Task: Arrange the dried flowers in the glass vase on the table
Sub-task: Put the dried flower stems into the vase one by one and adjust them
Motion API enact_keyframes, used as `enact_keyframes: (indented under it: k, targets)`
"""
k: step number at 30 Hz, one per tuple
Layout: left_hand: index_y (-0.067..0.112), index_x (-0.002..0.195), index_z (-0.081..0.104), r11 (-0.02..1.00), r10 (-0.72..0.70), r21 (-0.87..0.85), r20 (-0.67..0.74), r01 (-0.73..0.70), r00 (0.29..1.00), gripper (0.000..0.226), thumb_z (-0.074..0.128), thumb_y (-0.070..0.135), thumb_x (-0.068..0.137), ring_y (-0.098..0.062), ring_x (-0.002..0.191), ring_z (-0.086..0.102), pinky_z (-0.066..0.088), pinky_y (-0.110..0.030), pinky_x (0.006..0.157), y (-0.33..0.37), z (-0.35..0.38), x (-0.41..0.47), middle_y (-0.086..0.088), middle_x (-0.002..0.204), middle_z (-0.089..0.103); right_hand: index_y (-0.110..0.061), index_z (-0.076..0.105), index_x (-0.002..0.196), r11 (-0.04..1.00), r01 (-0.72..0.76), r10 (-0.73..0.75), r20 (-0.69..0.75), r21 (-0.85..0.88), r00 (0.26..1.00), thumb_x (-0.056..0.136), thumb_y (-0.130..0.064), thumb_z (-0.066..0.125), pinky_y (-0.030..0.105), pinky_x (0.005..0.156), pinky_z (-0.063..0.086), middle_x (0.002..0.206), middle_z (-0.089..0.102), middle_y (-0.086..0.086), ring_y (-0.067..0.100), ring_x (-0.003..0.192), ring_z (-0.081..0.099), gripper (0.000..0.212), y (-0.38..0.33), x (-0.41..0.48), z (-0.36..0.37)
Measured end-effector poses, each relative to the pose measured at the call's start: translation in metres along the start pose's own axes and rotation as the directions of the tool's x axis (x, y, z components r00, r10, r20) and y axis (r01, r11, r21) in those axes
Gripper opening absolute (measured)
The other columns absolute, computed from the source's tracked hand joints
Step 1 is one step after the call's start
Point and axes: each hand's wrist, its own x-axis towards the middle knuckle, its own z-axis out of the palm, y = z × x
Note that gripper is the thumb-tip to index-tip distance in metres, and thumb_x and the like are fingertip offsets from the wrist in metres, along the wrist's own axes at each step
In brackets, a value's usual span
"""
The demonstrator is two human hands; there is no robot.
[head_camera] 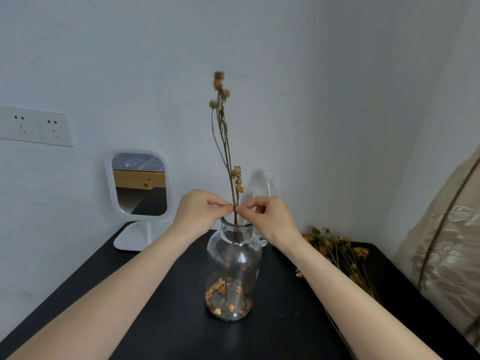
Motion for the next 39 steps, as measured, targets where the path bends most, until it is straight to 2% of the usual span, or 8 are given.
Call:
enact_keyframes:
  k: [9,12,16,22,27,30,34,39]
  targets:
    - [0.024,0.077,0.058,0.997,0.044,0.062,-0.119,-0.037,0.992,0.011,0.065,0.030,0.083,-0.006,0.051,0.052,0.034,-0.020,0.051,0.009,0.002,-0.044,0.005,0.050,0.052,-0.017,0.069,0.081,0.998,-0.035,0.040,-0.097,0.055,0.994,0.085,-0.026,0.066,0.008,0.042,0.032,0.043,0.042,-0.012,0.002,0.039,0.037,0.010,0.013,-0.011,-0.019]
    - [0.029,0.072,0.056,0.993,0.120,-0.016,-0.002,-0.120,0.993,0.012,0.061,0.035,0.081,-0.003,0.044,0.049,0.034,-0.016,0.051,0.016,0.022,-0.080,0.007,0.046,0.054,-0.023,0.066,0.073,0.995,-0.093,0.098,-0.124,0.046,0.987,0.086,-0.027,0.064,0.011,0.047,0.034,0.041,0.045,-0.014,0.001,0.042,0.039,0.014,0.034,-0.025,-0.033]
    - [0.030,0.069,0.057,0.995,0.094,-0.041,0.281,-0.086,0.955,0.018,0.059,0.041,0.083,-0.002,0.043,0.045,0.037,-0.021,0.055,0.020,0.073,-0.118,0.012,0.042,0.050,-0.020,0.071,0.083,0.974,-0.219,0.207,-0.169,-0.055,0.964,0.086,-0.028,0.064,0.021,0.059,0.043,0.066,0.063,-0.003,0.009,0.062,0.056,0.011,0.072,-0.051,-0.062]
    - [0.017,0.082,0.062,0.995,-0.096,0.061,0.526,0.075,0.845,0.021,0.055,0.036,0.087,-0.011,0.050,0.050,0.052,-0.035,0.069,0.014,0.156,-0.118,0.007,0.052,0.053,-0.016,0.069,0.095,0.842,-0.452,0.406,-0.204,-0.295,0.891,0.086,-0.025,0.063,0.016,0.053,0.034,0.068,0.055,-0.009,0.003,0.064,0.049,0.014,0.127,-0.091,-0.116]
    - [0.017,0.056,0.041,0.967,-0.237,0.201,0.463,0.159,0.854,0.039,0.052,0.035,0.089,-0.022,0.054,0.049,0.051,-0.034,0.068,0.011,0.201,-0.099,0.000,0.054,0.046,-0.017,0.067,0.095,0.759,-0.477,0.482,-0.110,-0.443,0.869,0.087,-0.028,0.063,0.018,0.056,0.040,0.066,0.053,-0.010,0.004,0.062,0.051,0.014,0.145,-0.106,-0.128]
    - [0.014,0.057,0.048,0.946,-0.314,0.220,0.444,0.238,0.839,0.038,0.055,0.036,0.088,-0.021,0.051,0.052,0.053,-0.034,0.071,0.007,0.215,-0.088,0.001,0.050,0.048,-0.020,0.064,0.094,0.710,-0.467,0.514,-0.065,-0.527,0.855,0.087,-0.035,0.061,0.025,0.064,0.045,0.068,0.053,-0.010,0.007,0.064,0.052,0.017,0.149,-0.106,-0.122]
    - [0.012,0.052,0.051,0.928,-0.372,0.198,0.442,0.315,0.816,0.039,0.061,0.032,0.084,-0.008,0.030,0.044,0.047,-0.025,0.057,0.000,0.230,-0.080,0.006,0.031,0.041,-0.021,0.062,0.093,0.670,-0.453,0.515,-0.070,-0.589,0.854,0.087,-0.039,0.060,0.027,0.066,0.049,0.075,0.053,-0.009,0.010,0.072,0.057,0.019,0.151,-0.099,-0.113]
    - [0.011,0.067,0.052,0.887,-0.457,0.170,0.459,0.430,0.762,0.023,0.063,0.025,0.079,-0.006,0.022,0.038,0.037,-0.021,0.046,-0.004,0.239,-0.080,0.000,0.045,0.045,-0.018,0.063,0.083,0.606,-0.447,0.555,-0.051,-0.658,0.830,0.084,-0.039,0.063,0.027,0.061,0.048,0.070,0.054,-0.008,0.011,0.067,0.056,0.021,0.150,-0.096,-0.107]
